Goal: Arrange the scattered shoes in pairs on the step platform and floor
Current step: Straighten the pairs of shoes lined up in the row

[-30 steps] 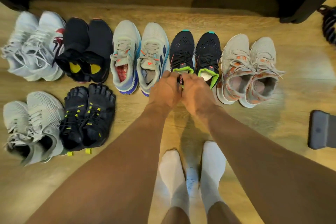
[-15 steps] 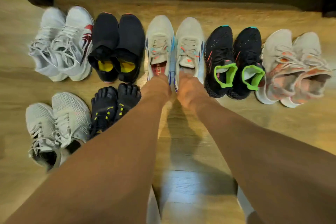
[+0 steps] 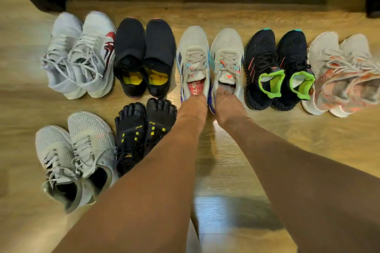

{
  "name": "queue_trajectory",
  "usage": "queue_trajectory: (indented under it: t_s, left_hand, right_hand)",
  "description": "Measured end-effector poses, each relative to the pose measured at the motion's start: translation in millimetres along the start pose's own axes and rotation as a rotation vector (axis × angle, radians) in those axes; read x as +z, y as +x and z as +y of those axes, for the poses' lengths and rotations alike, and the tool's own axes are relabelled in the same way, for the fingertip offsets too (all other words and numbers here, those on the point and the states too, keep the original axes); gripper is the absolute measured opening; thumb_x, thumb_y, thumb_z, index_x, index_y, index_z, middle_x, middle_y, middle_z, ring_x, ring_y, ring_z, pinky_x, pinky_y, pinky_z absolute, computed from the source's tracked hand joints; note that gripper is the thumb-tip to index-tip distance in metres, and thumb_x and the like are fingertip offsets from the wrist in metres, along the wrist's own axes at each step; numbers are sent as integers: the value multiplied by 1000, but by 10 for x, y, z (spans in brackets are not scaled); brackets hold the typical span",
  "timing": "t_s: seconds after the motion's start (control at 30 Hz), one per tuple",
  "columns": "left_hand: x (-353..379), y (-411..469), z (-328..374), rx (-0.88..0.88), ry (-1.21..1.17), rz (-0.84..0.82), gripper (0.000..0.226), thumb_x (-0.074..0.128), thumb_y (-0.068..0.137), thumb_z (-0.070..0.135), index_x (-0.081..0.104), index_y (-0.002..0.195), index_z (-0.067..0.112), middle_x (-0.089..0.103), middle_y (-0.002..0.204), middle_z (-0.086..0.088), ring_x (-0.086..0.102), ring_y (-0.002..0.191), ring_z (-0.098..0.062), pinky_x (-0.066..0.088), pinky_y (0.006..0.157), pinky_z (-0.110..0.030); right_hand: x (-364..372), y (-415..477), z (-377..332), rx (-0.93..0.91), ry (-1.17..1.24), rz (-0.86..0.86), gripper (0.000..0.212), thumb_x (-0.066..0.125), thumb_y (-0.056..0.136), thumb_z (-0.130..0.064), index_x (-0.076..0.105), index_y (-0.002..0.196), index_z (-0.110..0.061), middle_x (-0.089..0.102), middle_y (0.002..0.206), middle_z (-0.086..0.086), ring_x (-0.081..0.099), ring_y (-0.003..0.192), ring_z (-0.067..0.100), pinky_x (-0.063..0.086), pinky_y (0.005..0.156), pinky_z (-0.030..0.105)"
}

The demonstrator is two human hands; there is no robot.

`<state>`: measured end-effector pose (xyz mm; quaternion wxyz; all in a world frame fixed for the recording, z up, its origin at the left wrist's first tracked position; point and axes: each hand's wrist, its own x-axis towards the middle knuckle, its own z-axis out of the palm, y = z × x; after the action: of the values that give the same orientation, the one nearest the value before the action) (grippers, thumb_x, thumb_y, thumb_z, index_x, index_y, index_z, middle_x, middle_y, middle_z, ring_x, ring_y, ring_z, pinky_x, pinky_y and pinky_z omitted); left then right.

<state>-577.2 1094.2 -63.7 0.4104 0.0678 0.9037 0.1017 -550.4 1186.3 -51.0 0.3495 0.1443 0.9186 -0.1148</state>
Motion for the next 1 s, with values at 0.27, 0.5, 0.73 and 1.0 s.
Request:
queue_trajectory:
  t_s: [0.27, 0.5, 0.73, 1.0]
  left_hand:
    - [-585, -473, -473, 83, -244, 200, 31, 48, 92, 19, 54, 122, 15, 56, 123, -12, 55, 112, -34, 47, 92, -45]
    - [-912, -216, -1315, -88, -109, 259, 40, 49, 93, 20, 46, 132, 12, 46, 134, -14, 49, 121, -32, 40, 98, -40]
    - [-601, 396, -1532, -126, 27, 210, 35, 53, 93, 22, 50, 125, 10, 55, 125, -17, 54, 116, -35, 43, 92, -39]
    - [-531, 326, -1527, -66, 79, 240, 30, 52, 93, 17, 57, 122, 11, 58, 121, -18, 56, 112, -36, 46, 91, -39]
  right_hand:
    - [-377, -439, -670, -144, 113, 136, 44, 44, 93, -15, 38, 136, -12, 48, 130, 13, 47, 118, 33, 45, 93, 43]
    - [-333, -133, -1376, -241, 147, 98, 36, 53, 89, -11, 47, 124, -6, 52, 124, 16, 50, 118, 33, 44, 97, 39]
    - [193, 507, -1604, -275, 9, 142, 38, 49, 94, -21, 42, 129, -5, 50, 127, 17, 47, 117, 34, 44, 90, 41]
    - [409, 495, -1586, -239, 137, 160, 31, 49, 94, -14, 49, 125, -14, 59, 119, 15, 57, 109, 34, 47, 88, 40]
